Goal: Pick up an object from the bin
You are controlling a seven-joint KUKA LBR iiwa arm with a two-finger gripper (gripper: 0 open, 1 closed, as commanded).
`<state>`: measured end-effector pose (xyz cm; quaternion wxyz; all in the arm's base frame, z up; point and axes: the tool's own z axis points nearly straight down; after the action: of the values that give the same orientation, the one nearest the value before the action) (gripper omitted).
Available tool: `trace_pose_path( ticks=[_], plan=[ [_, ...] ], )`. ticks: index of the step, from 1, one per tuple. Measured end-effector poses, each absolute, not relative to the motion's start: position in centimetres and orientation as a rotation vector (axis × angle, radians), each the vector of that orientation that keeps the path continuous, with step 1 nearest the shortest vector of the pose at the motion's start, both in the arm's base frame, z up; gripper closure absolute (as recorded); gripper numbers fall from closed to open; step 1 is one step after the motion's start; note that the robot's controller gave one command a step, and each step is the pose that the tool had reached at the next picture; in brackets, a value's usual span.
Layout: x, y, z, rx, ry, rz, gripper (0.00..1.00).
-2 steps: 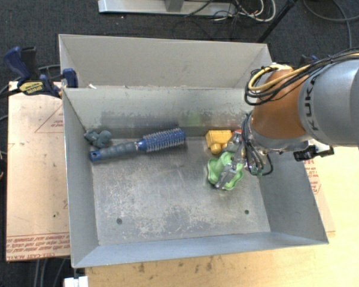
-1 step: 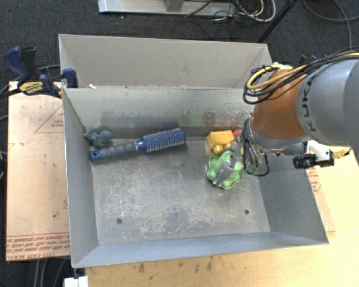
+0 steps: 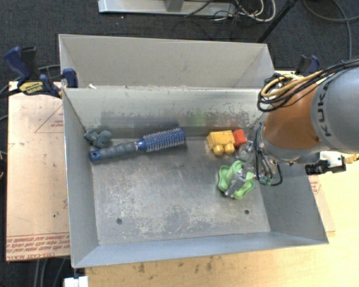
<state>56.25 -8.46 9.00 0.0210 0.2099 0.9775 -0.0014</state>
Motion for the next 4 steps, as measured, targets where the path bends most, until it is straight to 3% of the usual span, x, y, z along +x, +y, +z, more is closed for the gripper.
trace_pose_path(
  ticks=[4],
  plan=[
    [56.28, -8.47, 8.94, 0.684, 3.014, 0.0, 1.0]
  ],
)
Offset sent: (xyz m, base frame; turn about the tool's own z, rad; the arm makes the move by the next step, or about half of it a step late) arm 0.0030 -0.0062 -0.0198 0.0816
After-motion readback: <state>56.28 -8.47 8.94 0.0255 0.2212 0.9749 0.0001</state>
